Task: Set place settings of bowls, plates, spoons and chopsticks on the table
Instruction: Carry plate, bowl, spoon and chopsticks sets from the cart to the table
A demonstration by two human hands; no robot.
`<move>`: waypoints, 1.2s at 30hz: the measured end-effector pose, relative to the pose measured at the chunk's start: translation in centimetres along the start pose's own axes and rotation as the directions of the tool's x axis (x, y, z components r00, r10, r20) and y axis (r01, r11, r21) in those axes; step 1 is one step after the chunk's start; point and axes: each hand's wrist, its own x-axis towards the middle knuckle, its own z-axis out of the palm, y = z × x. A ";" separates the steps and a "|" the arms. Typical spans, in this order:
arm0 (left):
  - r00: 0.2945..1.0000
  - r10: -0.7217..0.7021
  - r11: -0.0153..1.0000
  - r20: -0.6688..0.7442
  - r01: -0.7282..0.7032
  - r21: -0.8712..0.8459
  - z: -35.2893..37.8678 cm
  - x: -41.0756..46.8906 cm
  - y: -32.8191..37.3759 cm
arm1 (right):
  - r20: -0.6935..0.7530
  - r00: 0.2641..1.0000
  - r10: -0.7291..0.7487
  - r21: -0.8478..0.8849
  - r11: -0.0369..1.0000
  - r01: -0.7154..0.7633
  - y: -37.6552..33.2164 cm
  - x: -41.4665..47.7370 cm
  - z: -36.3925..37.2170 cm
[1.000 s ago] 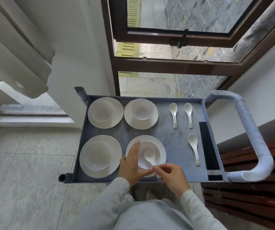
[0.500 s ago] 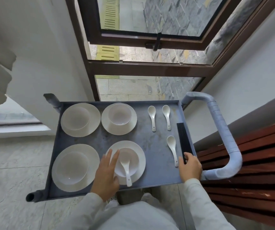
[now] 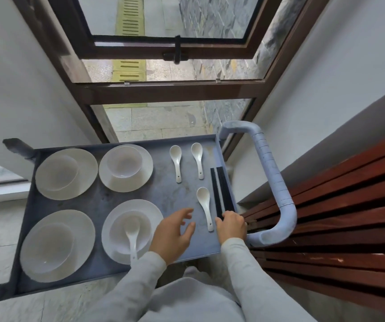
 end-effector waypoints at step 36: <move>0.978 -0.140 0.990 0.155 0.144 -0.009 -0.5 -0.3 -1.1 | -0.020 0.999 0.047 -0.139 0.989 -0.050 -3.1 1.6 0.3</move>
